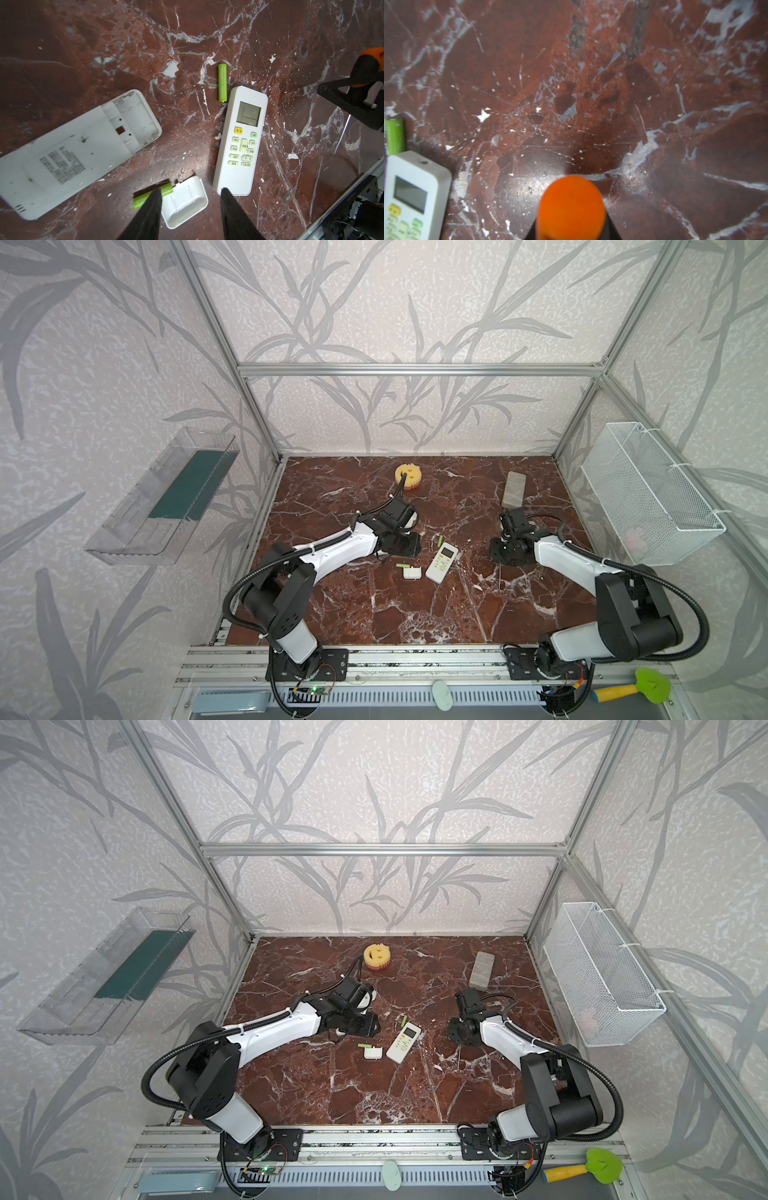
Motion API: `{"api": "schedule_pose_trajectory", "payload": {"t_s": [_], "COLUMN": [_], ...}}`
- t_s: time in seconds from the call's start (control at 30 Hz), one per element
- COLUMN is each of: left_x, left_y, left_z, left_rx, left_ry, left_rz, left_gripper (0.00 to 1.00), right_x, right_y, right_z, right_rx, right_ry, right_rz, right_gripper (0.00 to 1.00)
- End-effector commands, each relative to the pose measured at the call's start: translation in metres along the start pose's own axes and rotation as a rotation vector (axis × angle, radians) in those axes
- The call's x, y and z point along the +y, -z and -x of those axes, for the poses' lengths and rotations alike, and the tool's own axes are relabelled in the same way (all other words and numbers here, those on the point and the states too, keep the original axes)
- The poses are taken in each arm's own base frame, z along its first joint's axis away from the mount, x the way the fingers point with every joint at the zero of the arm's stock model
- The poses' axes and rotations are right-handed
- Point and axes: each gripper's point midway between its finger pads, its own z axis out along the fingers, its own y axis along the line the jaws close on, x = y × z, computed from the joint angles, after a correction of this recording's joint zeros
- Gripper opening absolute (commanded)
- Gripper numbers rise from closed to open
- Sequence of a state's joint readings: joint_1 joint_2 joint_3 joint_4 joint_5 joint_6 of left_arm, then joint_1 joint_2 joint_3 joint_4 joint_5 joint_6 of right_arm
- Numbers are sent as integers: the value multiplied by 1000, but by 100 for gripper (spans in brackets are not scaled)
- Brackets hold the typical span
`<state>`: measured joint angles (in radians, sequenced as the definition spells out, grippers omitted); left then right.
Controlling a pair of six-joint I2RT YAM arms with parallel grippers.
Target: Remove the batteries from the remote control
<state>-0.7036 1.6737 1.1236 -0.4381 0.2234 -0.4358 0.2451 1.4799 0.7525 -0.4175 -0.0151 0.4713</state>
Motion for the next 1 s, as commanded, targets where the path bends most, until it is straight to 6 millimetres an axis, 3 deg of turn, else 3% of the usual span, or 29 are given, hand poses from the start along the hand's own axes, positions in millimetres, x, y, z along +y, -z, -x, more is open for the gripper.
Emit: {"api": "schedule_pose_trajectory", "payload": {"t_s": [0.0,0.13,0.5,0.73,0.97], "left_x": [-12,-33,-74,-59,-52], "left_y": [2,-3,-36,-58,-72], "left_z": [4,6,2,3,0], "left_rx": [-9,-32,15,61,102], "left_ry": [-115,-219,-344,-364,-346], "left_rz": [89,122,128,288,342], "left_gripper": [55,60,64,70,81], "right_x": [-8,-12,-8,7,18], "right_y": [-2,-1,34,75,102], "right_z": [-7,-10,4,14,13], "right_rx": [61,59,-60,-208,-332], "right_ry": [-7,-6,5,38,36], "right_rz": [-51,-64,-22,99,221], "right_gripper": [26,45,55,57,58]}}
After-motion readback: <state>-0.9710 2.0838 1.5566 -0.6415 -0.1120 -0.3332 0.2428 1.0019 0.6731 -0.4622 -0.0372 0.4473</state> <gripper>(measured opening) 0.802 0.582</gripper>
